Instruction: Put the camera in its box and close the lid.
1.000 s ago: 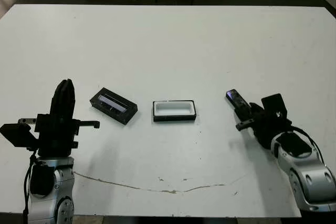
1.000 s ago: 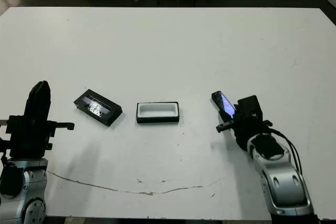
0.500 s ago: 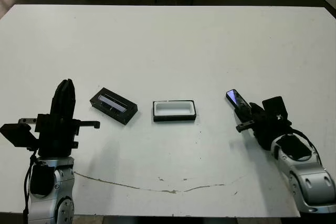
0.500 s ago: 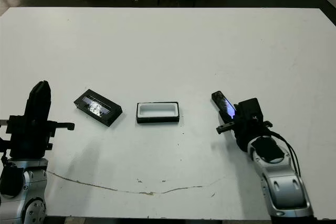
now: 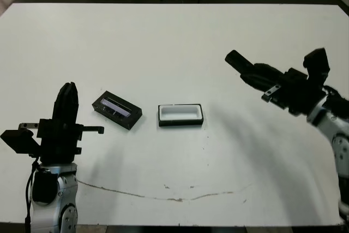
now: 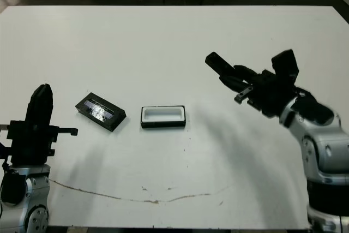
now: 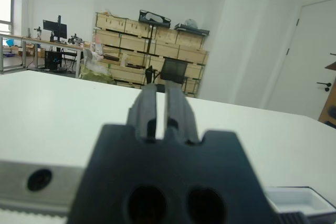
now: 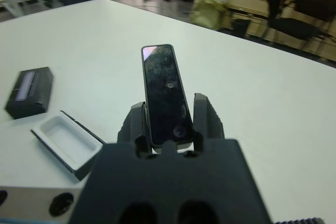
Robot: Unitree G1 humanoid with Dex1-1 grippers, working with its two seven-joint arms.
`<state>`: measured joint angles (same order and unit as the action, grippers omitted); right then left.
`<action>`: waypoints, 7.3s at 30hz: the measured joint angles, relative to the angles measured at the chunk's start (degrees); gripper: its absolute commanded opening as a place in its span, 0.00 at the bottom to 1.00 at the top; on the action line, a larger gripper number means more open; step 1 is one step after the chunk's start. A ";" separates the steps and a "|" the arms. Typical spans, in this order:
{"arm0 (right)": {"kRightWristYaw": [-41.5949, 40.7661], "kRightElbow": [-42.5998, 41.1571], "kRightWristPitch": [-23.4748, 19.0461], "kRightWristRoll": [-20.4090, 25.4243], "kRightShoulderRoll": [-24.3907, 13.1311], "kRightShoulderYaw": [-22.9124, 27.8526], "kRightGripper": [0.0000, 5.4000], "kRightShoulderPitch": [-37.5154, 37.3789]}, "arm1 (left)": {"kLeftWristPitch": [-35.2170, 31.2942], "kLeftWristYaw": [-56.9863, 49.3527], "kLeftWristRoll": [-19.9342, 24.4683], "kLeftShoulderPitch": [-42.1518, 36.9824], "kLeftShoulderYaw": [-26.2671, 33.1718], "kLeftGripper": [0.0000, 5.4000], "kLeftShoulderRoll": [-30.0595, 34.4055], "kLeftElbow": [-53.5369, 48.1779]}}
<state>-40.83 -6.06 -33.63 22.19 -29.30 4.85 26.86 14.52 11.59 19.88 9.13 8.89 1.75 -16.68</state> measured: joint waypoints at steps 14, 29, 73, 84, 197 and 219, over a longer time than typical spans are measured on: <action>-21.87 26.62 20.55 -10.82 -0.16 -15.00 0.06 18.24 | 4.51 1.96 -1.01 -0.89 0.04 0.00 0.05 3.72; -26.59 20.51 14.87 -13.13 3.24 -21.11 0.06 19.55 | 4.31 1.76 -0.60 -0.33 -0.13 0.00 -0.02 3.33; -35.36 25.88 15.21 -16.82 4.46 -26.63 0.06 22.34 | 1.72 1.56 0.58 0.06 -1.07 0.00 -0.22 2.14; -35.91 27.07 16.17 -18.70 4.92 -28.02 0.06 22.72 | 0.67 1.50 0.80 0.06 -1.09 0.00 -0.22 1.30; 13.41 -15.52 25.39 -10.96 10.09 6.57 0.00 -23.17 | -9.40 5.32 -5.10 -10.49 4.91 0.00 17.96 -5.92; 17.07 -18.96 23.10 -5.98 9.33 5.52 0.00 -24.88 | -22.59 57.08 -28.05 -66.93 -33.47 0.00 37.34 36.60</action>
<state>-23.76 -25.02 -10.54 16.21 -19.97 10.37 1.97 -8.06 68.67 -8.17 -57.80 -24.57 39.09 19.92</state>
